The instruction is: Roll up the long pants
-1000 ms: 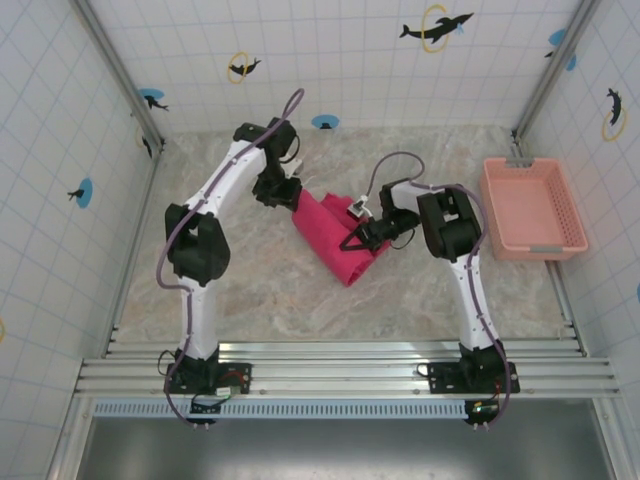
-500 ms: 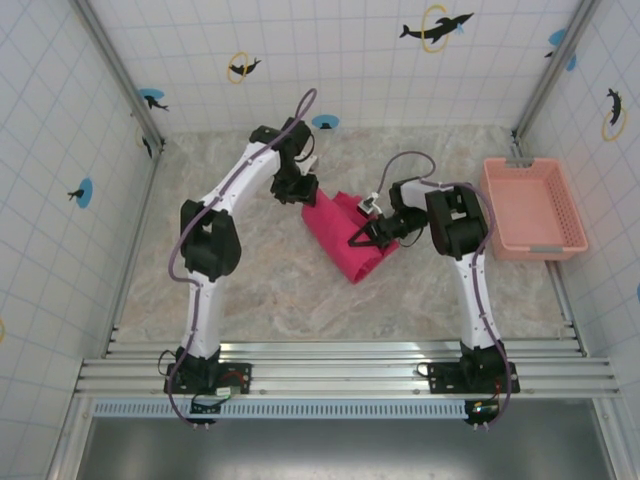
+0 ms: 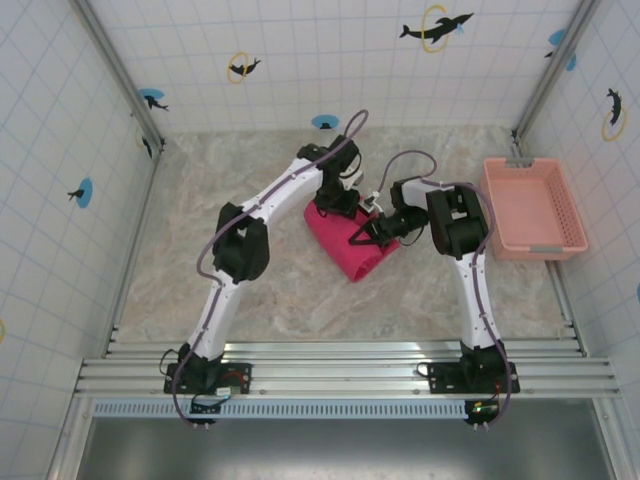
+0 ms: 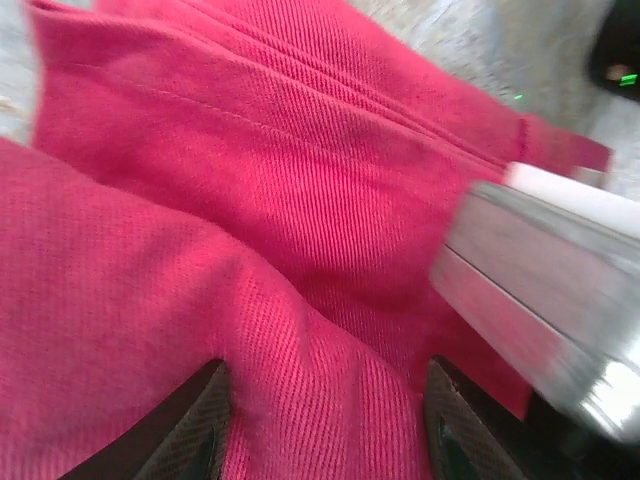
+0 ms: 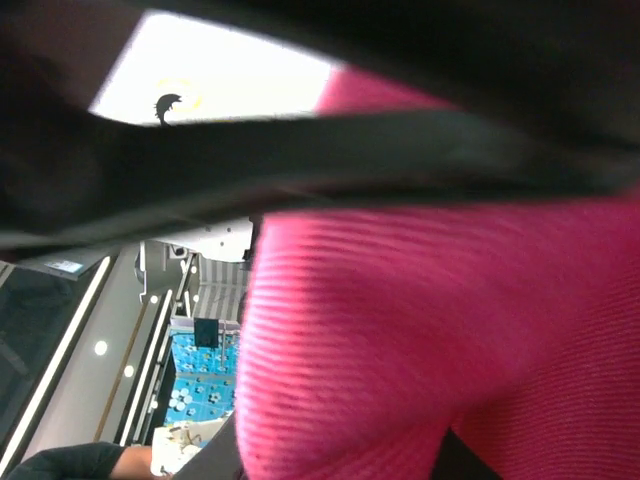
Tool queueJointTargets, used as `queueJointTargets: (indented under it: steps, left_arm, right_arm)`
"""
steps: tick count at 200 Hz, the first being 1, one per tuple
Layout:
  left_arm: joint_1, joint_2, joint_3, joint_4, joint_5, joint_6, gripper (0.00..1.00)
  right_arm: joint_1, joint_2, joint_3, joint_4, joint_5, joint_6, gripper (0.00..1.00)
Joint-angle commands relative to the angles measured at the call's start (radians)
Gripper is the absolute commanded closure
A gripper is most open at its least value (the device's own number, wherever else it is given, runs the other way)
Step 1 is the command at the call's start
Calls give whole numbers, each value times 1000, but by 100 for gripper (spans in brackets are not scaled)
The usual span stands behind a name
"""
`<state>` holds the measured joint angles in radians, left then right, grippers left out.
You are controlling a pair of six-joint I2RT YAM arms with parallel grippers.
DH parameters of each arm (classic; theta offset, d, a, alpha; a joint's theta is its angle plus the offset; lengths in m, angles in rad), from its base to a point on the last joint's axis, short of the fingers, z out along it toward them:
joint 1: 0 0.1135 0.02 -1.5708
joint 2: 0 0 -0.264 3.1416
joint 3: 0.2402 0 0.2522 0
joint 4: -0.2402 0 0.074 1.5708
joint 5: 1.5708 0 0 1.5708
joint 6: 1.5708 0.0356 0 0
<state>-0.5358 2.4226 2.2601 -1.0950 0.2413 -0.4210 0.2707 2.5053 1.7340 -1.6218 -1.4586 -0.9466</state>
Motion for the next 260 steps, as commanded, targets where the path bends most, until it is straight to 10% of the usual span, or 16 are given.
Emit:
queueJointTargets:
  steps: [1,54,66,77,93,124,196,260]
  left_arm:
    - [0,135,53,-90,-13,-48,48]
    - [18,180,-7,-120,-57,-56,49]
    - [28,151,-65,-97,-48,-57,49]
    - [53,121,-121,-70,-44,-64,49]
    - [76,81,-186,-27,-48,-67,48]
    - [93,90,-185,-51,-49,-67,48]
    - [99,104,-158,-108,-47,-25,48]
    - [108,91,-183,-111,-15,1,47]
  right_arm:
    - [6,33,19,-178,-29,7,71]
    - [-116,-96,172,-98,206,231,47]
    - [-132,-286,44,393,585,749,51]
    - [-104,-486,-58,611,1010,841,18]
    - [-154,-598,-89,769,1024,953,10]
    - [-14,-547,163,463,1358,788,2]
    - [564,-719,-233,753,1597,863,2]
    - [651,-541,-273,890,1702,856,2]
